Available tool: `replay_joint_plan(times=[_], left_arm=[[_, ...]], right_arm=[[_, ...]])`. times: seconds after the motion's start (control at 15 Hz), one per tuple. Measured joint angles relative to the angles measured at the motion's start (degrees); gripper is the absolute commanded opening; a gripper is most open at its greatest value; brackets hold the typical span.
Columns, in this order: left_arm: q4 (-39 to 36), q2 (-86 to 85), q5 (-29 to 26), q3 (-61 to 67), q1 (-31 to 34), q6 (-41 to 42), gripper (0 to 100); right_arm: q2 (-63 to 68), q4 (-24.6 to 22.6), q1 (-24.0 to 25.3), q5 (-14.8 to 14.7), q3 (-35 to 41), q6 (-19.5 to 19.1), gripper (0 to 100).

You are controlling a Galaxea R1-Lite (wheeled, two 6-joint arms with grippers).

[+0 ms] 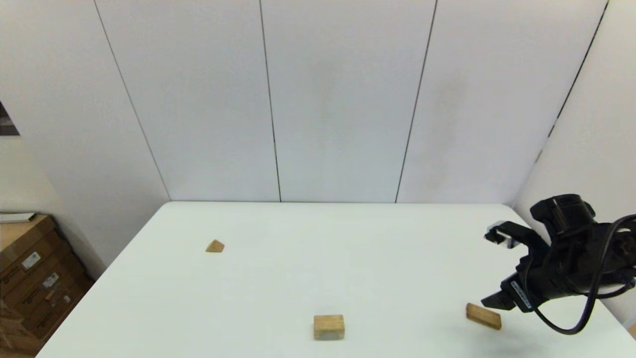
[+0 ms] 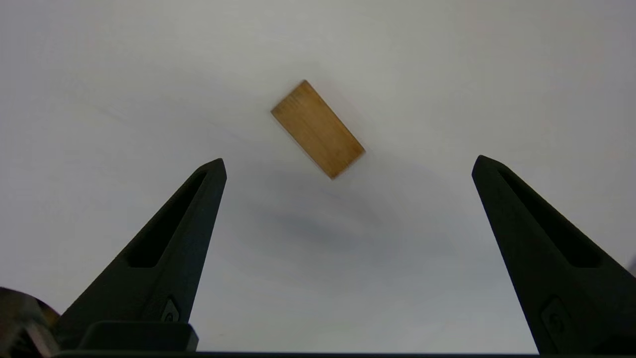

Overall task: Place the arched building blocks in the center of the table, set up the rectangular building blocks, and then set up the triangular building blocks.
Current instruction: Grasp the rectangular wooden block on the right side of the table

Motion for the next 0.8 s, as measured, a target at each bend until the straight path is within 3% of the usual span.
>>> replay_joint_plan(times=[0.47, 0.6, 0.8], left_arm=[[0.0, 0.0, -0.1, 0.0, 0.0, -0.1, 100], [0.0, 0.0, -0.1, 0.0, 0.0, 0.0, 100], [0.0, 0.0, -0.1, 0.0, 0.0, 0.0, 100]], right_arm=[[6.7, 0.7, -6.8, 0.7, -1.7, -20.8, 100], [7.1, 0.9, -6.7, 0.5, -1.4, -23.8, 100], [7.0, 0.9, -4.2, 0.5, 0.4, -25.2, 100]])
